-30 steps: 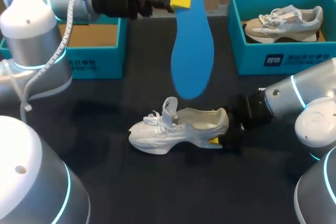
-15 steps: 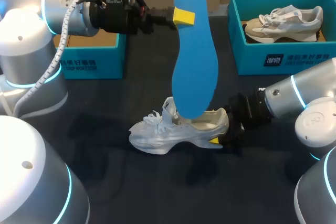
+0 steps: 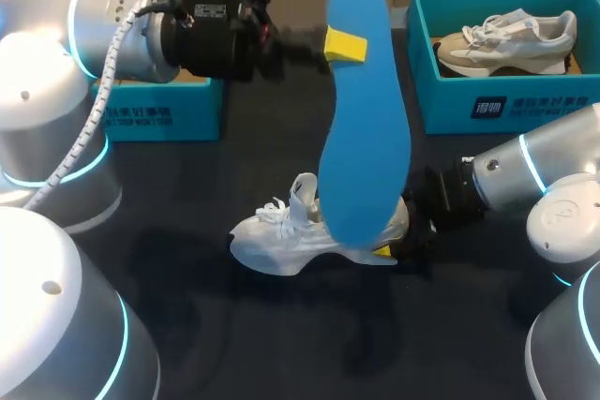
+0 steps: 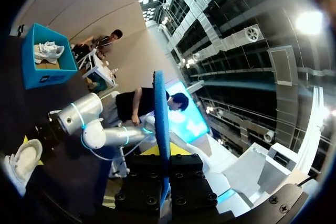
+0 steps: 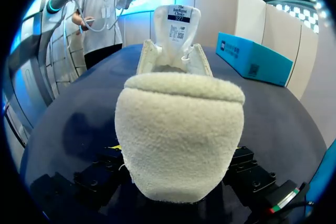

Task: Take the shoe out of the shoebox, open the shoe tongue, remove and reinsert the insole, then place the shoe into the shoebox

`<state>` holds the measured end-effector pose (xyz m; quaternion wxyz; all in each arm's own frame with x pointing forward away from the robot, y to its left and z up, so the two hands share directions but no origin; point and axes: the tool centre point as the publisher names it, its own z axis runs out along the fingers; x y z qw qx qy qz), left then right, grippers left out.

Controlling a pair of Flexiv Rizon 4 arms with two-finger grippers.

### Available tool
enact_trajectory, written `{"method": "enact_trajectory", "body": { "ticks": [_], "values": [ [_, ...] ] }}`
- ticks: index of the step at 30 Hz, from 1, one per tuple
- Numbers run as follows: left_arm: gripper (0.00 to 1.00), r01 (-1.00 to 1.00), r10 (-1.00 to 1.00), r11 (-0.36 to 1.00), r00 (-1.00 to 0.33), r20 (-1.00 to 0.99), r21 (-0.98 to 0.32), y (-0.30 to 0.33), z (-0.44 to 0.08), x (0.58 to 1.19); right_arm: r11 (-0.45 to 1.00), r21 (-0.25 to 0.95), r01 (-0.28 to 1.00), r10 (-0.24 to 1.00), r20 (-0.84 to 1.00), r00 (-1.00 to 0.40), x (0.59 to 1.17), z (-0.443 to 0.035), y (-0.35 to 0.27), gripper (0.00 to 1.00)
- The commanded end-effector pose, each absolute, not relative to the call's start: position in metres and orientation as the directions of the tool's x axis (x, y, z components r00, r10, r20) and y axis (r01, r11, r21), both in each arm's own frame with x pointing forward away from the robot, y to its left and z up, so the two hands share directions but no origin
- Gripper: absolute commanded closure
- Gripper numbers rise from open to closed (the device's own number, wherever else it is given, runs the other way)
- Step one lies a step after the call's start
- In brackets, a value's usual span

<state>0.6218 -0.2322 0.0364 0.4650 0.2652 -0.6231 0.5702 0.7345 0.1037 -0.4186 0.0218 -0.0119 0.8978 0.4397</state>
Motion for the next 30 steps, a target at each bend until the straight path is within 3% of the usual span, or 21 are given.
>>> {"method": "enact_trajectory", "body": {
  "ticks": [1,30],
  "values": [
    [1.00,-0.854,0.196,0.233,-0.427,0.883,-0.465,-0.230,0.037,0.612,0.615,0.787,-0.041,-0.001,-0.051,-0.999,0.734,-0.418,0.105,1.00],
    [1.00,-0.860,0.225,0.225,-0.411,0.884,-0.457,-0.226,0.034,0.604,0.615,0.787,-0.041,-0.001,-0.051,-0.999,0.734,-0.418,0.105,1.00]
  ]
}}
